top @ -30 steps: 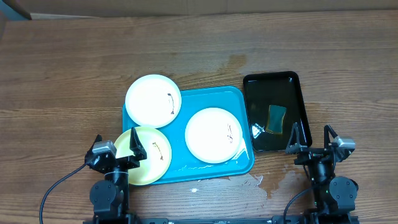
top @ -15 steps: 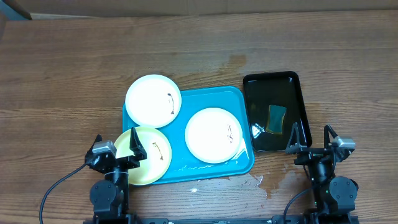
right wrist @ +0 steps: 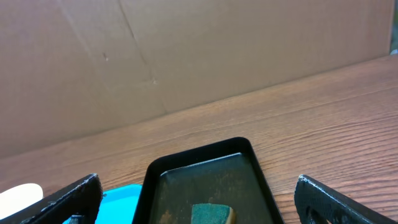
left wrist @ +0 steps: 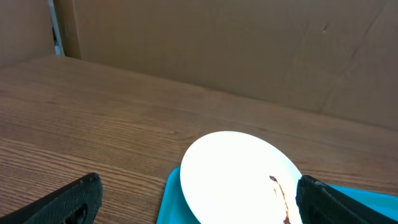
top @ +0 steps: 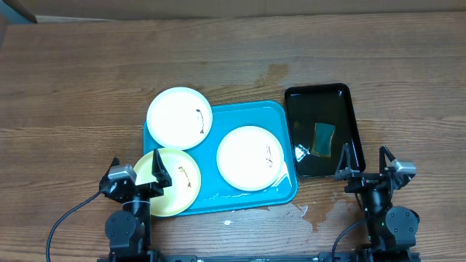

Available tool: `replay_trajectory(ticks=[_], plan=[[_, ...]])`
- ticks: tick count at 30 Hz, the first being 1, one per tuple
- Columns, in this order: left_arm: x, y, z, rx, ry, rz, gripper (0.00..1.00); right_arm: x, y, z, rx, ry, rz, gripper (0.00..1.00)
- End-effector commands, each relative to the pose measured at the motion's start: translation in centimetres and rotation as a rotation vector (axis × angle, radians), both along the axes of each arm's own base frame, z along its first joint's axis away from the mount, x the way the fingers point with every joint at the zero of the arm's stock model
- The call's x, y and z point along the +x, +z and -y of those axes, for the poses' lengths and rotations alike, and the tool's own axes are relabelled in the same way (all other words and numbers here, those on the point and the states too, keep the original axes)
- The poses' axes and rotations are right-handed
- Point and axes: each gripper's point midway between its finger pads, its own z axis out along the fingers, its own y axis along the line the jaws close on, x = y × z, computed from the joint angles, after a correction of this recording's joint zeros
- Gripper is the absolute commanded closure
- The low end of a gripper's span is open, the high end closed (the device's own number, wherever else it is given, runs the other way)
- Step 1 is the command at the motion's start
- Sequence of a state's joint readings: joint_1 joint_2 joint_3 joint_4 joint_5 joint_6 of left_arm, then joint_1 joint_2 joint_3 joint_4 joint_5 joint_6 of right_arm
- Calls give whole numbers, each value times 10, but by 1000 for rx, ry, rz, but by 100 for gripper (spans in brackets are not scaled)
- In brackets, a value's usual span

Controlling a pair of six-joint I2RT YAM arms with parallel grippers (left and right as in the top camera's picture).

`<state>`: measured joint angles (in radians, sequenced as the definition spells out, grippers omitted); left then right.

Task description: Clean dirty plates on tray and stack at the side

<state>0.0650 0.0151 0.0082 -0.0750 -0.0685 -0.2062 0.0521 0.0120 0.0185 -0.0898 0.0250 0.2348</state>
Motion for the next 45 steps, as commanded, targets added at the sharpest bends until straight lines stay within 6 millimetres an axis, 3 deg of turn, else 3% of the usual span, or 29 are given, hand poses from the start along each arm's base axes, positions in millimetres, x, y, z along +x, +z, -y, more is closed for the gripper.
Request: replay_trajectory(ticks=[1,27,30,33,37,41,44,45], plan=[[0,2,-1,12,5,9,0,0,-2,1,2,-3,2,0],[0,4,-1,11,5,17,0,0,-2,1,2,-2,2,0],[0,18,-1,13,5,77,0,0,8,3,5,-15,42,0],[0,26,-1,15,6,110,0,-1,17,-13,9,82,79,0],[-1,52,31,19,-176,196,0,-7,26,-29,14,173,66,0],[-11,91,42,21,-238,215,0,-17,62,-25,30,151,-2,0],[-16,123,45,44,-252,171,0,-18,98,-23,9,139,-55,0],[-15,142,51,66,-291,116,0,-13,119,-23,8,139,-125,0]])
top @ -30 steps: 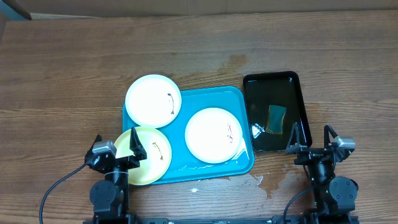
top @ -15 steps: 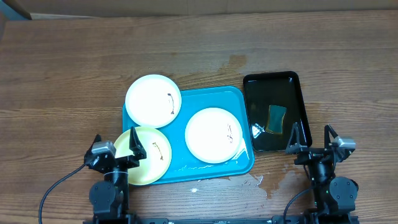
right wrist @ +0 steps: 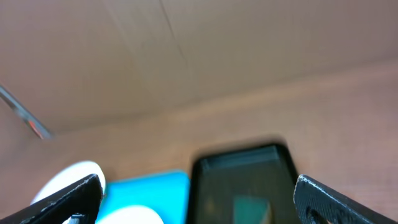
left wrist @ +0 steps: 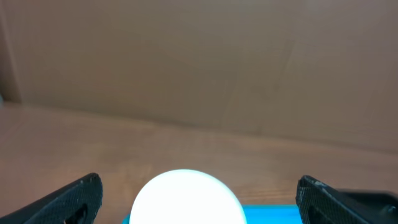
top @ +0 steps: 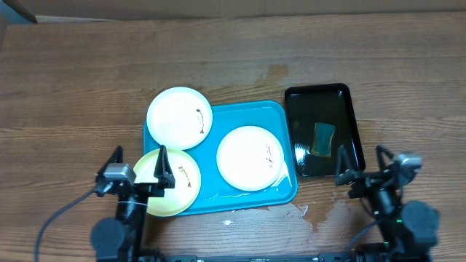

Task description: Clean dirty plates on tray and stack at the side

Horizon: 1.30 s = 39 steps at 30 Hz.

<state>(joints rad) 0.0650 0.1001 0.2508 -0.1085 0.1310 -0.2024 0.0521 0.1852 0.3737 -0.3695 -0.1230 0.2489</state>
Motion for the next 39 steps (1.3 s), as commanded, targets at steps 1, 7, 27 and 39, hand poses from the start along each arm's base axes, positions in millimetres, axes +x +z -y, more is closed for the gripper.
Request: replay_trajectory(ticks=[1,7,27,39], plan=[[-4,60,21,83,-118,-40,0,6,62,2,-18,-6,-71,0],[15,87,53,92,-363,-456,0,33,84,-4,-34,23,-499,0],[95,-77,108,-5,-434,-1348,47,88,-61,-17,-4,70,-1168,29],[83,-162,161,147,-456,-1558,43,108,-158,-18,-5,69,-1106,36]])
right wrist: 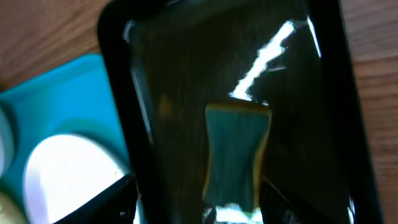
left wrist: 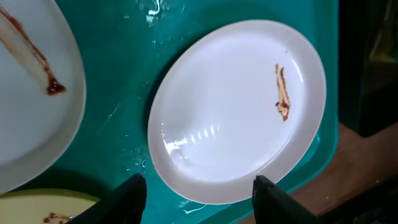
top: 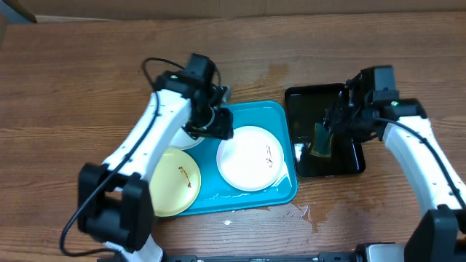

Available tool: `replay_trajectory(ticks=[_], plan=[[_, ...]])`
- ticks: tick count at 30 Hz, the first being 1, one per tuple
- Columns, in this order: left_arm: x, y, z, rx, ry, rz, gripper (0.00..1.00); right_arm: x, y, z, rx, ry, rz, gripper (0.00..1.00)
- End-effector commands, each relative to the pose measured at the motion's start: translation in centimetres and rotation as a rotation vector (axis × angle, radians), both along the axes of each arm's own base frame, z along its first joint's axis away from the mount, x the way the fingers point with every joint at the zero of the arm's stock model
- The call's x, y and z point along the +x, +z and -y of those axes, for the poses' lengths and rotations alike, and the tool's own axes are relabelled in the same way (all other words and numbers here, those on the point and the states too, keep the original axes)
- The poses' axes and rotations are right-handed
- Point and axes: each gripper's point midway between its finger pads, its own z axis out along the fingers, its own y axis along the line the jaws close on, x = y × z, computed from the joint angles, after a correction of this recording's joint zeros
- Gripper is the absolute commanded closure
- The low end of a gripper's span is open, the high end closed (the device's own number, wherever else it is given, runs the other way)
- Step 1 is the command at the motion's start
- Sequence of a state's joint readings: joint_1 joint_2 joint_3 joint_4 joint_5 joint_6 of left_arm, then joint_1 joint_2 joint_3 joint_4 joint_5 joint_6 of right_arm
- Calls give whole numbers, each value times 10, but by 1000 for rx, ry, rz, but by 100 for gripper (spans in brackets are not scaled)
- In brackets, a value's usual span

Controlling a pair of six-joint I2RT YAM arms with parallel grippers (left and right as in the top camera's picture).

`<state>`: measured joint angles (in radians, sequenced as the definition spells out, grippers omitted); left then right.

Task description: Clean dirty plates on tray and stack at the side

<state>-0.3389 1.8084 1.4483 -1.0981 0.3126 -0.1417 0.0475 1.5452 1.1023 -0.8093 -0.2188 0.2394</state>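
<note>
A blue tray [top: 273, 113] holds three stained plates. A white plate [top: 251, 158] with a brown streak lies at its right. A second white plate [left wrist: 25, 93] sits at the back left, mostly hidden under my left arm in the overhead view. A yellow plate [top: 175, 182] overhangs the front left corner. My left gripper [top: 217, 124] hangs open over the tray, its fingers [left wrist: 134, 199] straddling the near rim of the streaked white plate [left wrist: 236, 112]. My right gripper [top: 335, 120] is open above the green sponge [right wrist: 236, 155] in the black tray [top: 313, 94].
Water is spilled on the wooden table [top: 73, 73] by the blue tray's front right corner [top: 306, 211]. A cardboard wall [top: 218, 7] runs along the far edge. The black tray holds shallow water around the sponge.
Both arms were low at the table's front edge; now both are stretched out. The left gripper is over the blue tray's plates and the right one over the sponge. Plates and sponge have not moved.
Both arms sat folded at the near edge with open grippers facing the back wall, then had risen a little and turned. Now the left is over the blue tray and the right over the black tray, both still open and holding nothing.
</note>
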Motion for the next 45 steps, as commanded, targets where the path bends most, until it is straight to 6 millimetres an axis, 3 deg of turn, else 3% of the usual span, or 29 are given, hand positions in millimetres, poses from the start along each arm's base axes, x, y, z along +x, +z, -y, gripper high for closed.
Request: replay_trajectory(ticks=[1,5,12,18,32,39,45], plan=[[-5,-24,2,72,20,-58,43,-7,-34,5,-24,-12,-31,36],[-9,-33,7,90,21,-82,44,0,-53,19,-85,-89,2,36],[-17,-42,7,149,33,-94,43,15,-65,17,-83,-85,46,36],[-20,-56,2,181,77,-93,42,16,-73,0,-96,-37,46,36],[-35,-86,3,148,104,-130,43,13,-90,0,-136,-30,9,37],[-36,-90,3,146,105,-126,44,9,-91,0,-139,-29,-5,49],[-35,-91,3,143,113,-121,47,5,-93,4,-158,-34,-23,42]])
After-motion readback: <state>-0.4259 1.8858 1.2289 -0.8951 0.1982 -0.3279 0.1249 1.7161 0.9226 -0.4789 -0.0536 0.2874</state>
